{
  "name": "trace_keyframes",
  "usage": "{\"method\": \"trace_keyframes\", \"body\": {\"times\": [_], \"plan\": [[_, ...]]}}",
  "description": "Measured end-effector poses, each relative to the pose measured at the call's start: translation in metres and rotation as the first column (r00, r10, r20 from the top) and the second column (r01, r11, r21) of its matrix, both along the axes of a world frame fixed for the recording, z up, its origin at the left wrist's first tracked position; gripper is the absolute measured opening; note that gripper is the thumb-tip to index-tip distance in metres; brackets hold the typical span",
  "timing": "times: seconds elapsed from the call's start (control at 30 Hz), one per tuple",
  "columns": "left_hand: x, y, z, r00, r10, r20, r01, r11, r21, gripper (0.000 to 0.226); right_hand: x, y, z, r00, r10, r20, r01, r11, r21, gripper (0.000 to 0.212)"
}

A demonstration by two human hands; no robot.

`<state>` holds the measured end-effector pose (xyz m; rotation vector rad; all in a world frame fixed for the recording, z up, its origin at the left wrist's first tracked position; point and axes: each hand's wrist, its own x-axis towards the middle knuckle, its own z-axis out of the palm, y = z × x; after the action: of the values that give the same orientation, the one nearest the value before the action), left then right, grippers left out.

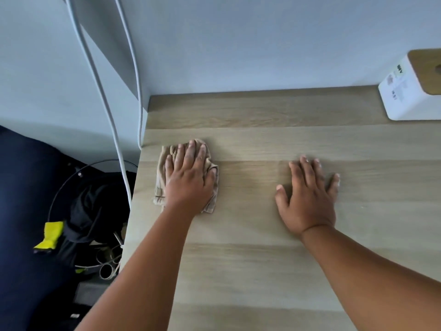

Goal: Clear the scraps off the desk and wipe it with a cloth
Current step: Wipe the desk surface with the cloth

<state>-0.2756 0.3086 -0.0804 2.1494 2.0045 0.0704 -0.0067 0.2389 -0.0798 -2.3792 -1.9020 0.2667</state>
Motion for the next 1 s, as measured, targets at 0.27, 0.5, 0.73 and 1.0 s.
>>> {"method": "trace_keyframes", "body": {"times": [0.27,0.5,0.73,1.0], "plan": [[0.044,-0.095,0.004,0.993,0.119,-0.001,-0.119,0.993,-0.014,0.074,0.000,-0.001,0.001,0.999,-0.014,-0.036,0.014,1.000,0.002,0.075],[0.078,-0.135,0.003,0.976,0.218,-0.018,-0.219,0.975,-0.044,0.078,0.008,-0.002,0.005,0.987,0.012,-0.160,-0.012,1.000,-0.001,0.070],[0.117,-0.162,0.016,0.956,0.268,0.117,-0.251,0.957,-0.147,0.096,0.034,-0.033,0.012,0.886,0.110,-0.450,-0.087,0.994,0.071,0.050],[0.140,-0.204,0.050,0.974,0.104,0.203,-0.048,0.964,-0.261,0.068,0.040,-0.123,0.030,0.857,0.206,-0.473,-0.193,0.978,0.077,0.042]]}}
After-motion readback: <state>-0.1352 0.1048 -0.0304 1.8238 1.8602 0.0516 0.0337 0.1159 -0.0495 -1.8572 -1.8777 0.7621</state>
